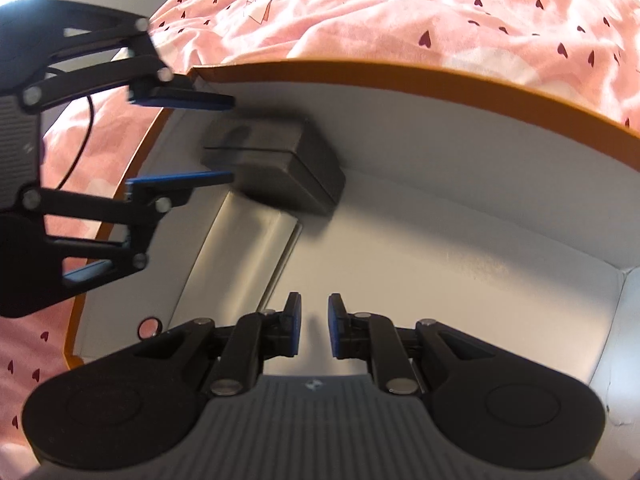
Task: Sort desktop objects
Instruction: 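Lower the gray block into the orange box and open the left gripper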
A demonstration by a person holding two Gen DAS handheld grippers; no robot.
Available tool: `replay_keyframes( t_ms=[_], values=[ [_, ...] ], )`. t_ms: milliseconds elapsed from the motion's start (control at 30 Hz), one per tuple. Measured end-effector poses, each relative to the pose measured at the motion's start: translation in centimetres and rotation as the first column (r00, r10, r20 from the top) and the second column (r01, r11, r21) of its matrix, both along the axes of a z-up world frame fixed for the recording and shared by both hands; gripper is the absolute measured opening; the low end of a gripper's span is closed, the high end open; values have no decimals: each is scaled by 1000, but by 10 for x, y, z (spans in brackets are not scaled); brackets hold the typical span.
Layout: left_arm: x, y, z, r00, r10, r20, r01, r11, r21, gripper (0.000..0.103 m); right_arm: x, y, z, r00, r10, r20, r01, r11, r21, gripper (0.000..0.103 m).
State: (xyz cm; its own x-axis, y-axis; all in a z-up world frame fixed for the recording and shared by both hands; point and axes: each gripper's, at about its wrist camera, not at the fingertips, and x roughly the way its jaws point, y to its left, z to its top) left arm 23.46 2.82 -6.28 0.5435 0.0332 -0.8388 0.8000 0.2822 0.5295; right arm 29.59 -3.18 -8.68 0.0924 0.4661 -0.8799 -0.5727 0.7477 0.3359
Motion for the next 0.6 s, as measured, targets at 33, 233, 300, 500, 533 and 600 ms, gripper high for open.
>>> replay_keyframes(
  t_ms=[33,233,300,500,533,600],
  values=[
    [0,2,3,1000,15,7,-15,1000,-9,41,-4,-6,1,1000,0,7,0,1000,5,17],
    [-9,27,40,988,156,3,-152,962,-227,41,24,-3,9,998,-33,55,30,998,57,18],
    [-13,39,52,969,246,-1,-234,922,-309,41,30,1,10,995,-42,90,37,998,48,41],
    [-26,71,64,884,455,-108,-450,764,-463,42,29,7,11,996,-30,87,24,998,65,48],
    [-27,75,63,866,485,-122,-481,741,-469,41,30,9,11,995,-45,87,39,997,66,48],
    [-32,81,59,840,524,-137,-518,702,-490,41,18,15,10,993,-89,77,84,995,58,48]
  ],
)
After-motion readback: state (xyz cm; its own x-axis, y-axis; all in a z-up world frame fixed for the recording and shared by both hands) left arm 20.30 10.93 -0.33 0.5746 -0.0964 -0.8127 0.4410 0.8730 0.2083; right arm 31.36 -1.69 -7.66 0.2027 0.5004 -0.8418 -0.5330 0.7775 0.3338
